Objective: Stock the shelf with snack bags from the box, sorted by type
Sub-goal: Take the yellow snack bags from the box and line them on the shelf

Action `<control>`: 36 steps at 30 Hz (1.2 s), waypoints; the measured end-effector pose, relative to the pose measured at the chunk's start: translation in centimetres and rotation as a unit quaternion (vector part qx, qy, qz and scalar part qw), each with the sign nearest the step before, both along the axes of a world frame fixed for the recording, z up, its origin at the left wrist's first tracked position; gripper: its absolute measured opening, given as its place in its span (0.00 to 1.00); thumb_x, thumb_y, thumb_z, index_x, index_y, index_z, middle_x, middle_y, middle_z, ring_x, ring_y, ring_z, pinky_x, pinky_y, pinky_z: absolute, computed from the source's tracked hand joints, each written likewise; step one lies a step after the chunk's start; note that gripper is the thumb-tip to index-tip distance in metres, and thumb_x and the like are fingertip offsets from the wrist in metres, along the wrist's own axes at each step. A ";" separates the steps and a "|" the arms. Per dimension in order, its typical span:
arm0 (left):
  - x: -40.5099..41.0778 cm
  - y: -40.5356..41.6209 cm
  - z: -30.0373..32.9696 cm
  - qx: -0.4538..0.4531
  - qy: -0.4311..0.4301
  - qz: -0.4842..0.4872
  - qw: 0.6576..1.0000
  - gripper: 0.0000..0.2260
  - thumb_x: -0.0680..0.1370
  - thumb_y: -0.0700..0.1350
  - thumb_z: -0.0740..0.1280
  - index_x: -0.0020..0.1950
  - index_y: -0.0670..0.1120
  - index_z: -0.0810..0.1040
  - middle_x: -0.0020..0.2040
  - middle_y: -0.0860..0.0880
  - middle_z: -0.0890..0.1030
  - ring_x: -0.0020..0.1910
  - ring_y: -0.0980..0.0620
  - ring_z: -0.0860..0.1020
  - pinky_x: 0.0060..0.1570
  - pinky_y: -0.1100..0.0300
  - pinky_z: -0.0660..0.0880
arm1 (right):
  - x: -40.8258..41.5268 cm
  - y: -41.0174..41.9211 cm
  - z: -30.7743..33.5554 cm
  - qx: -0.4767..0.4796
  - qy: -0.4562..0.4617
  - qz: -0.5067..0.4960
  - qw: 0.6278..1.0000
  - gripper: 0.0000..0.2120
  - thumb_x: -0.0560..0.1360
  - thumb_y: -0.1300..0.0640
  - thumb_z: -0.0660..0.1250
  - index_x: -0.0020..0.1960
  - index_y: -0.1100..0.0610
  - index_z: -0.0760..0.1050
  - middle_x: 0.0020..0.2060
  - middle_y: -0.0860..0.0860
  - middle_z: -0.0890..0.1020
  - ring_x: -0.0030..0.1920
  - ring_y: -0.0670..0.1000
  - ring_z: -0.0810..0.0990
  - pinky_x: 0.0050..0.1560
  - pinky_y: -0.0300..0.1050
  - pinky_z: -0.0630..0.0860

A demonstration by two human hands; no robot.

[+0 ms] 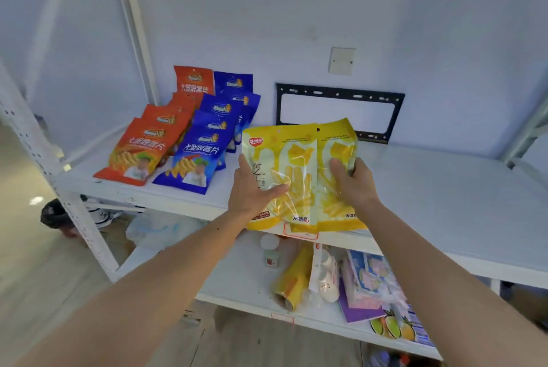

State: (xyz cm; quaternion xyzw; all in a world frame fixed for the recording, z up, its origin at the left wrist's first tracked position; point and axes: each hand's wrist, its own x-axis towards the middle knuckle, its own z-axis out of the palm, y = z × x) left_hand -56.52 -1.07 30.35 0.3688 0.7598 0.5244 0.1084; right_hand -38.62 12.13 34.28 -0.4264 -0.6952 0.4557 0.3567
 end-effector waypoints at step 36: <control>-24.4 28.4 -2.7 -0.151 0.026 -0.016 0.988 0.60 0.65 0.64 0.75 0.78 0.44 0.35 0.78 0.44 0.52 0.77 0.45 0.54 0.74 0.49 0.59 | -32.9 30.7 -3.8 -0.220 0.133 0.032 0.966 0.32 0.75 0.31 0.55 0.72 0.49 0.66 0.62 0.52 0.79 0.60 0.56 0.79 0.62 0.61 0.75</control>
